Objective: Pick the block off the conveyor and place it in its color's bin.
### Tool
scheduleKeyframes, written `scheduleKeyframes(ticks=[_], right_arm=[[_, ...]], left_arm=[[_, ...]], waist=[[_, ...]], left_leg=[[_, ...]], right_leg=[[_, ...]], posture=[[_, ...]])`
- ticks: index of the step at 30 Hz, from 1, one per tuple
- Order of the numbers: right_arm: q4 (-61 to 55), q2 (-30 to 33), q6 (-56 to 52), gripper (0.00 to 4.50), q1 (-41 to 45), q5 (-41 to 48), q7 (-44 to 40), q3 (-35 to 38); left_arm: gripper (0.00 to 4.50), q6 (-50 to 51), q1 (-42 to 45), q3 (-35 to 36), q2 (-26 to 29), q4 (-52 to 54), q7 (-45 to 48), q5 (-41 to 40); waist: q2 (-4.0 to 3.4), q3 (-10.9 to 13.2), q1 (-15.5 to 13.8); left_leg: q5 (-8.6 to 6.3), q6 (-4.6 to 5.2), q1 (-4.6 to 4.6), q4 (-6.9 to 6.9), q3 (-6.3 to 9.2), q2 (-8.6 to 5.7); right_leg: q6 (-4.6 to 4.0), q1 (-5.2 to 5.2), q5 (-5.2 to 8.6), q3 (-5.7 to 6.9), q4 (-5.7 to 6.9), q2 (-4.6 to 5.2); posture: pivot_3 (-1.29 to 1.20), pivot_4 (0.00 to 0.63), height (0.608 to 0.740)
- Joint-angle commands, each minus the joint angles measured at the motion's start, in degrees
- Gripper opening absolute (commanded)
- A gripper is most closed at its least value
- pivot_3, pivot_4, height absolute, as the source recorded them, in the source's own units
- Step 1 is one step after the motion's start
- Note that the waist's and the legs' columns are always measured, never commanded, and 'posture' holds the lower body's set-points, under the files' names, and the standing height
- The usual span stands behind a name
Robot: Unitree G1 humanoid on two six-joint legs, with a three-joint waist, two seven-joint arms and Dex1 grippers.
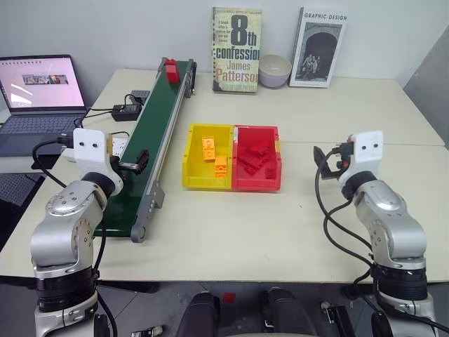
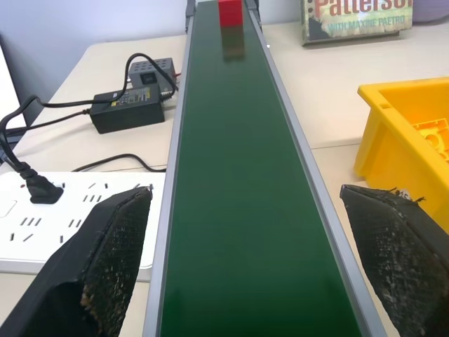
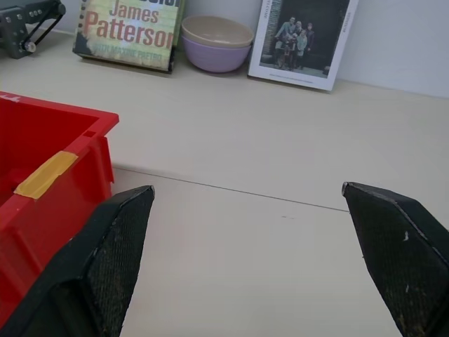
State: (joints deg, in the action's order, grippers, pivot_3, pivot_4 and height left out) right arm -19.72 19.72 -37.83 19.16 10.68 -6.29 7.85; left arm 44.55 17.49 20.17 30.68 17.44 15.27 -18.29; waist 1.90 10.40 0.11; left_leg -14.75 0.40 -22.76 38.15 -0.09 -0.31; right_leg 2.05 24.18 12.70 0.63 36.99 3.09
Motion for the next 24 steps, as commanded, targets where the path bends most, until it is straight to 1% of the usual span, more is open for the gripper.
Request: scheduleKeyframes(ticks=[1,8,14,24], right_arm=[[-2.42,0.32,1.26,4.50,0.13,-0.23,0.07,1.73],[-3.17,0.23,1.10,4.50,-0.12,-0.24,-0.02,2.50],[-3.52,-0.43,0.65,4.50,0.36,0.10,-0.02,2.32],[-2.60,-0.26,0.46,4.50,1.47,0.39,-1.36,1.91]], left_arm=[[4.49,-0.51,0.59,-0.22,0.46,1.28,0.73,-0.63],[4.49,-1.23,-0.25,-0.42,0.64,1.46,0.75,-0.39],[4.49,-1.11,-1.47,-0.51,-0.28,3.03,-0.22,-0.32],[4.49,-1.30,-1.21,-0.03,-0.13,2.01,-0.39,-0.07]], waist=[[0.00,0.00,0.00],[0.00,0.00,0.00],[0.00,0.00,0.00],[0.00,0.00,0.00]], left_leg=[[0.00,0.00,0.00,0.00,0.00,0.00],[0.00,0.00,0.00,0.00,-0.01,0.00],[0.00,0.00,0.00,0.00,0.00,0.00],[0.00,0.00,0.00,0.00,0.00,0.00]], right_leg=[[0.00,0.00,0.00,0.00,0.00,0.00],[0.00,0.00,0.00,-0.01,0.00,0.00],[0.00,0.00,0.00,-0.01,0.00,0.00],[0.00,0.00,0.00,0.00,-0.01,0.00]], posture=[[0.00,0.150,0.740],[0.00,0.150,0.740],[0.00,0.150,0.740],[0.00,0.150,0.740]])
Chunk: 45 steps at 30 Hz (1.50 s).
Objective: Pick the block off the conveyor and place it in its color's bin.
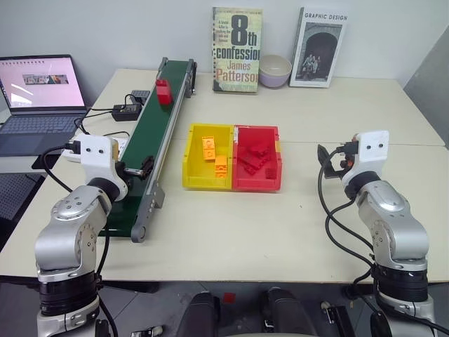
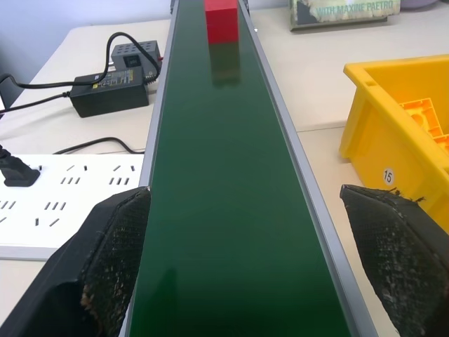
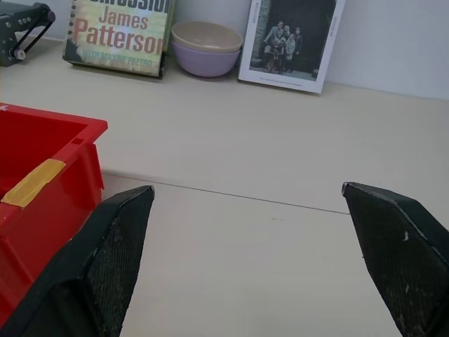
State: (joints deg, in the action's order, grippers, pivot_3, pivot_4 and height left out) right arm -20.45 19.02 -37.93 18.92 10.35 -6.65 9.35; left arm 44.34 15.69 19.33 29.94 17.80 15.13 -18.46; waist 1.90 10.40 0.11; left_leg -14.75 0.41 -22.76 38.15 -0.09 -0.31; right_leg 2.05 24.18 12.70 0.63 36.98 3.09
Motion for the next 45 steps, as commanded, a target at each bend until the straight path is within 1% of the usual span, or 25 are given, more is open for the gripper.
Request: scheduleKeyframes(ticks=[1,4,9,14,16,18,20,24,29,39,41,42,45], right_arm=[[-1.67,0.49,0.52,4.50,2.01,0.79,-1.27,0.33],[-2.21,0.55,0.54,4.50,2.23,2.17,-3.41,0.31],[-3.17,2.55,0.30,4.50,4.41,9.96,-14.31,-1.05],[-2.04,8.52,-2.55,4.50,7.77,19.88,-30.55,-3.85],[-2.74,10.71,-4.92,4.50,8.63,24.02,-35.56,-4.80],[-3.70,12.12,-7.51,4.50,9.61,27.98,-38.88,-5.56],[-4.31,12.43,-8.69,4.50,10.74,30.05,-39.80,-6.21],[-4.98,12.17,-9.06,4.50,12.63,30.57,-39.75,-8.30],[-5.22,12.02,-9.52,4.50,14.00,31.27,-39.26,-9.05],[-6.07,12.79,-8.45,4.50,11.94,30.08,-37.62,-8.63],[-6.10,13.13,-8.26,4.50,11.49,30.08,-37.60,-8.16],[-6.06,13.30,-8.11,4.50,11.35,30.05,-37.64,-8.04],[-5.89,13.71,-7.71,4.50,10.93,30.14,-37.68,-7.59]], left_arm=[[4.49,-1.10,0.72,0.80,0.61,1.41,-0.21,0.09],[4.49,-1.22,0.54,0.95,0.04,1.43,-0.55,-0.02],[4.49,-0.98,0.71,1.38,-1.69,1.36,-1.05,-1.24],[4.49,-0.61,1.48,0.47,-2.78,-0.15,-1.74,-1.00],[4.49,-1.33,1.39,0.18,-2.77,-1.01,-2.26,0.06],[4.49,-2.13,1.77,0.13,-2.79,-2.11,-2.68,0.72],[4.49,-2.78,2.44,-0.02,-2.84,-3.16,-2.57,0.69],[4.49,-4.10,4.45,-0.69,-3.00,-5.69,-2.21,1.08],[4.49,-5.73,6.26,-1.98,-2.79,-8.62,-1.07,1.23],[4.49,-7.70,8.60,-3.65,-2.69,-12.12,-0.33,1.75],[4.14,-5.83,7.90,-2.98,-3.20,-10.68,0.11,0.10],[4.13,-4.51,7.33,-2.70,-3.39,-9.53,0.27,-0.75],[3.55,-1.52,4.76,-2.18,-3.57,-5.48,-1.90,-0.61]], waist=[[0.00,0.00,0.00],[0.00,0.00,0.00],[-0.01,0.01,0.02],[0.00,0.00,0.02],[0.00,0.00,0.01],[0.00,0.00,0.00],[0.00,0.01,-0.02],[0.00,0.00,-0.04],[0.01,0.00,-0.06],[0.01,0.00,-0.10],[0.01,0.00,-0.09],[0.01,0.00,-0.08],[0.01,0.00,-0.04]], left_leg=[[0.00,0.00,0.00,0.00,0.00,0.00],[0.00,0.00,0.01,0.00,0.00,0.00],[0.00,0.00,0.00,0.00,0.00,0.00],[0.00,0.00,0.02,0.01,0.02,0.00],[0.00,0.01,0.02,0.00,0.04,0.00],[-0.01,0.01,0.02,0.00,0.08,0.01],[-0.01,0.01,0.00,0.00,0.10,0.01],[-0.01,0.01,0.00,0.02,0.13,0.02],[-0.01,0.01,-0.01,0.02,0.09,0.01],[-0.01,0.01,-0.04,0.01,0.12,0.01],[-0.01,0.01,-0.04,0.01,0.11,0.01],[-0.01,0.01,-0.03,0.01,0.11,0.02],[-0.01,0.01,-0.04,0.00,0.11,0.02]], right_leg=[[0.00,0.00,0.00,0.00,0.00,0.00],[0.00,0.00,0.00,0.00,0.01,0.00],[0.00,0.00,0.00,0.01,0.00,0.00],[0.00,-0.03,0.00,0.07,0.00,-0.01],[0.00,-0.04,0.00,0.07,-0.01,0.00],[0.00,-0.05,0.00,0.06,-0.02,0.00],[0.00,-0.04,0.00,0.06,-0.02,0.00],[0.00,-0.05,0.00,0.07,-0.01,0.02],[0.00,-0.04,0.00,0.04,-0.03,0.05],[0.00,-0.02,-0.01,0.05,-0.03,0.13],[-0.01,-0.02,-0.01,0.04,-0.03,0.13],[-0.01,-0.02,-0.01,0.04,-0.03,0.13],[0.00,-0.01,-0.01,0.04,-0.04,0.14]], posture=[[0.00,0.150,0.740],[0.00,0.150,0.740],[0.00,0.150,0.740],[0.00,0.150,0.740],[0.00,0.150,0.740],[0.00,0.150,0.740],[0.00,0.150,0.740],[0.00,0.150,0.740],[0.00,0.150,0.740],[0.00,0.150,0.740],[0.00,0.150,0.740],[0.00,0.150,0.740],[0.00,0.150,0.740]])
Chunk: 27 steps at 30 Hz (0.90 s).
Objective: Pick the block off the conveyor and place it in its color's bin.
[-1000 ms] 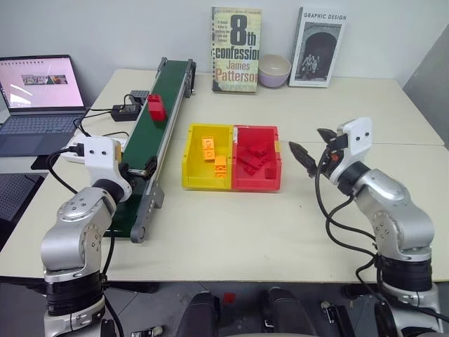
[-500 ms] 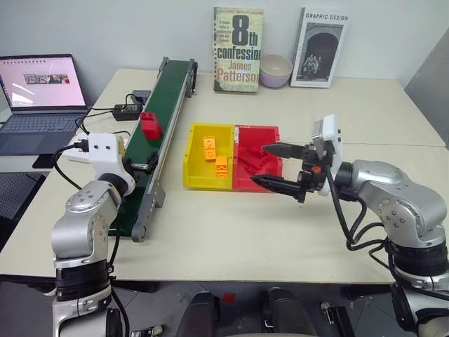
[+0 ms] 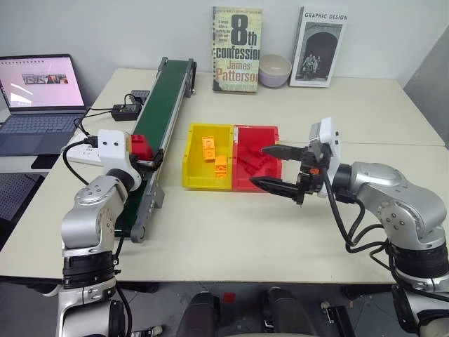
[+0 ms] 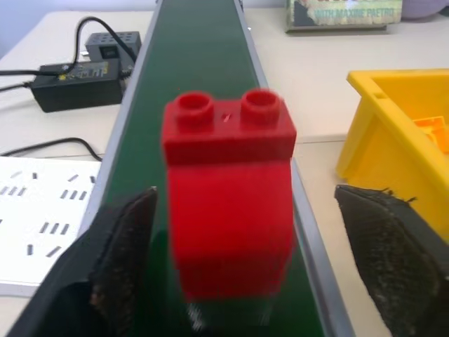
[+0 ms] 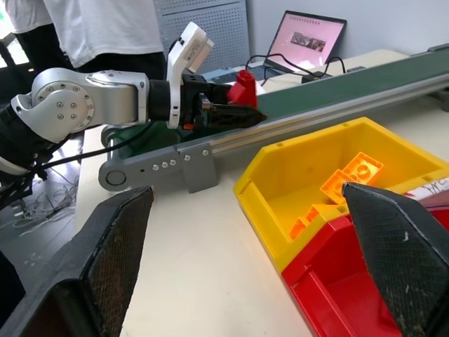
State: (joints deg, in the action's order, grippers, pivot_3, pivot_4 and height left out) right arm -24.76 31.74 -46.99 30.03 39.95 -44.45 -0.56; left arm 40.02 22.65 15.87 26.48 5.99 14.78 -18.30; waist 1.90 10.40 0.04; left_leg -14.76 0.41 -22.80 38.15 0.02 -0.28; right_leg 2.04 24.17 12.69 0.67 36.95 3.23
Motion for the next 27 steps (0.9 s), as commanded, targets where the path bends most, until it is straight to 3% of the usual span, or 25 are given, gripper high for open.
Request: scheduleKeyframes(ticks=[1,11,19,23,27], right_arm=[[-1.35,1.10,1.65,4.50,-0.30,0.42,0.00,2.34],[0.59,1.89,4.34,4.50,-1.49,-0.37,-1.73,2.34],[1.59,2.35,6.27,4.50,-2.32,-0.67,-2.63,2.05],[0.77,2.94,5.88,4.50,-2.24,-0.32,-1.94,2.41],[-3.06,4.51,3.98,4.50,-2.74,-0.98,2.43,4.30]], left_arm=[[3.41,3.52,-3.24,1.47,-0.15,7.73,-2.28,-0.50],[1.58,12.74,-7.09,3.34,-1.93,18.71,-6.62,-2.56],[1.54,14.83,-5.63,6.73,1.02,18.28,-6.96,-2.34],[1.54,14.81,1.22,5.84,5.51,13.98,-1.98,-4.73],[1.54,10.94,14.34,-3.18,9.36,6.44,11.83,-7.55]], waist=[[0.00,0.00,0.04],[0.00,0.00,-0.01],[0.00,0.00,-0.02],[0.01,0.01,-0.21],[0.02,0.02,-0.80]], left_leg=[[0.00,0.00,0.00,-0.01,0.00,0.00],[0.00,0.00,0.02,0.02,0.03,0.02],[0.00,0.00,0.01,0.02,0.00,0.01],[0.00,0.00,0.00,0.03,0.05,0.02],[0.01,0.00,0.00,0.08,0.01,-0.09]], right_leg=[[0.00,0.00,0.00,-0.01,-0.01,0.02],[0.00,-0.03,0.00,0.00,0.01,-0.01],[0.00,-0.01,0.00,0.00,0.00,-0.08],[-0.01,0.00,0.01,0.06,0.04,-0.11],[0.00,-0.05,0.02,0.12,0.03,-0.11]], posture=[[0.00,0.150,0.740],[0.00,0.150,0.740],[0.00,0.150,0.740],[0.00,0.150,0.740],[0.00,0.150,0.740]])
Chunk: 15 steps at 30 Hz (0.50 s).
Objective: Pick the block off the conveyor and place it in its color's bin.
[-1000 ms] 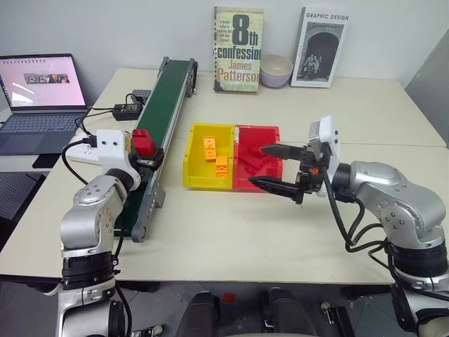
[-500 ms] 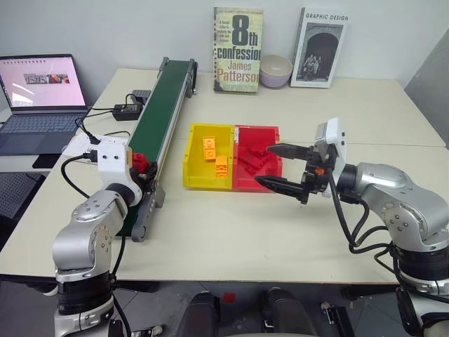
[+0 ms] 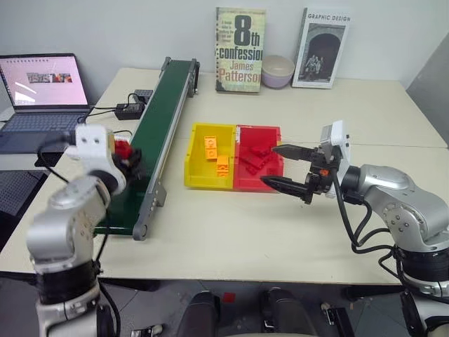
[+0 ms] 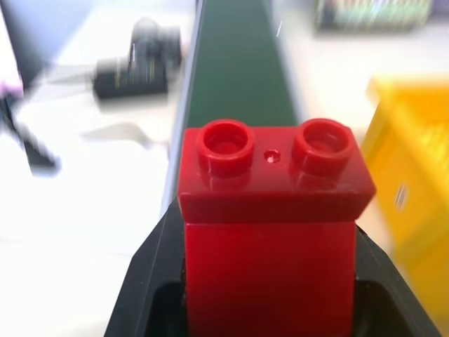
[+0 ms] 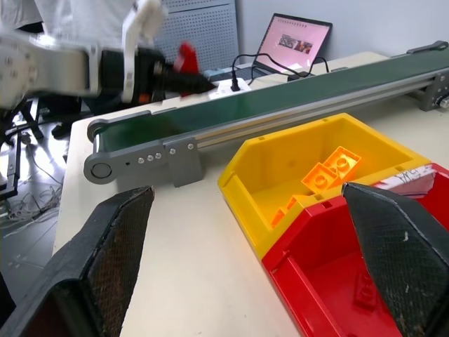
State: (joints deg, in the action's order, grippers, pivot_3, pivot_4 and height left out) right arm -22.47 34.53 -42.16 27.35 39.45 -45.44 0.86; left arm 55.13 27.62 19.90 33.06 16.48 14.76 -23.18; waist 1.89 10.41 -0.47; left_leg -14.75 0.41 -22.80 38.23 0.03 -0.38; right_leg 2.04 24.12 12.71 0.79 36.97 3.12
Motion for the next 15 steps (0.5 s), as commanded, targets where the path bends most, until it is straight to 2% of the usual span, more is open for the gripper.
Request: scheduleKeyframes(ticks=[1,3,8,12,15], right_arm=[[-6.79,2.34,-1.01,4.50,-1.05,-1.72,5.20,3.21],[-9.23,2.77,-1.61,4.50,-2.98,-3.23,8.67,3.62],[-12.28,1.90,-3.05,4.50,-4.99,-5.67,15.15,3.88],[-15.59,-0.89,-6.76,4.50,-7.68,-8.07,24.51,5.77],[-19.00,-2.65,-8.11,4.50,-11.31,-7.90,27.28,5.98]], left_arm=[[1.54,-5.88,12.83,-10.52,2.84,-6.52,16.33,-2.73],[1.54,-9.52,18.33,-16.38,1.78,-11.84,22.79,-1.65],[1.54,-17.36,24.34,-25.23,-0.92,-20.42,31.70,1.79],[1.54,-29.64,30.05,-34.67,-7.66,-33.33,40.18,7.86],[1.54,-37.97,32.92,-37.29,-12.36,-43.88,43.14,11.35]], waist=[[0.03,0.01,-0.60],[0.05,0.00,-0.98],[0.04,0.00,0.15],[0.05,0.00,0.07],[-0.01,-0.02,-0.34]], left_leg=[[0.00,0.00,-0.10,0.08,0.04,0.01],[-0.01,0.00,-0.13,0.13,-0.03,-0.05],[-0.04,0.04,-0.08,0.04,-0.37,-0.07],[-0.03,0.04,-0.12,-0.08,-0.09,0.04],[-0.02,0.04,-0.11,-0.09,-0.07,0.01]], right_leg=[[0.02,0.01,-0.01,0.02,-0.04,-0.01],[0.02,-0.01,-0.01,0.09,-0.09,0.00],[0.04,0.06,-0.02,-0.19,-0.14,0.07],[0.00,0.10,0.01,-0.04,-0.05,-0.06],[0.00,0.07,0.02,-0.03,-0.05,-0.08]], posture=[[0.00,0.150,0.740],[0.00,0.150,0.740],[0.00,0.150,0.740],[0.00,0.150,0.740],[0.00,0.150,0.740]])
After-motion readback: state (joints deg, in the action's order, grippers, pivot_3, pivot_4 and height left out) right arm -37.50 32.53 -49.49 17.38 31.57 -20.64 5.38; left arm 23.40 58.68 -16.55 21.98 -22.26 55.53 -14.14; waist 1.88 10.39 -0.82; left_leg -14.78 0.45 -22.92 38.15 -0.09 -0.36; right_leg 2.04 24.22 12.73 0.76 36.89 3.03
